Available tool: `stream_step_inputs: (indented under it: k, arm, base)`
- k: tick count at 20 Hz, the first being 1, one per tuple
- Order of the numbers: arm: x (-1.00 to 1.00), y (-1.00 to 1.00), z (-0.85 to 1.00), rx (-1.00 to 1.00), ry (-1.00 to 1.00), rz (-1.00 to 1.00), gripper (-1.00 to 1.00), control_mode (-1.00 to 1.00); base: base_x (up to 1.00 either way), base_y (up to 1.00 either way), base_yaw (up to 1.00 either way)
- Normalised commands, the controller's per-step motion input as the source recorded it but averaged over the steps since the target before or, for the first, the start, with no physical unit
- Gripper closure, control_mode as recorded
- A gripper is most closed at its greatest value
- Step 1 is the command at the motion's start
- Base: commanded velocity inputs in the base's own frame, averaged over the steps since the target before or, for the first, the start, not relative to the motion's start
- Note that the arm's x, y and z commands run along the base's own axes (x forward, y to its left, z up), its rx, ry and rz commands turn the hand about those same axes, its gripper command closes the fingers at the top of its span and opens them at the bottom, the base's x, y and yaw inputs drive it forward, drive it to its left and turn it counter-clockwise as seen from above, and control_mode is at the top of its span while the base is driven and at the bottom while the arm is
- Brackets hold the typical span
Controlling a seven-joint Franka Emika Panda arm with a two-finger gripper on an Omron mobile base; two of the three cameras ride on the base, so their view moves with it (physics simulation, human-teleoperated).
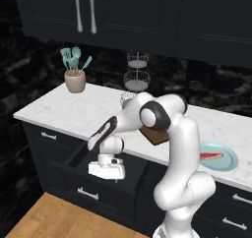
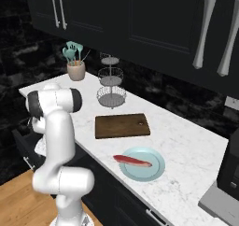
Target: Pick up the knife from the drawer and place it on the cutting board. Then place the meat from the plate to the cutting board.
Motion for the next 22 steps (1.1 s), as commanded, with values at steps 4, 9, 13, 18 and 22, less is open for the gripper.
stream_step_inputs:
  k: [4,9,13,18,22]
  arm:
    - [-0.53,0.76,-0.33,-0.08,-0.09,-0.02,-1.00,-1.00]
    - [-0.97,0.82,0.05,-0.06,-0.22,0.00,-1.00,-1.00]
    - [-0.93,0.47,0.52,-0.13,-0.42,0.01,-1.00,-1.00]
    - [0.08,-0.19,0.89,-0.13,-0.41,0.01,-1.00,-1.00]
    - [0.67,-0.63,1.00,-0.03,-0.22,-0.04,-1.00,-1.00]
  base:
    - [0.00,0.00,0.00]
    - [0.00,0.00,0.00]
    - [0.00,0.00,0.00]
    - [0.00,0.00,0.00]
    - [0.00,0.00,0.00]
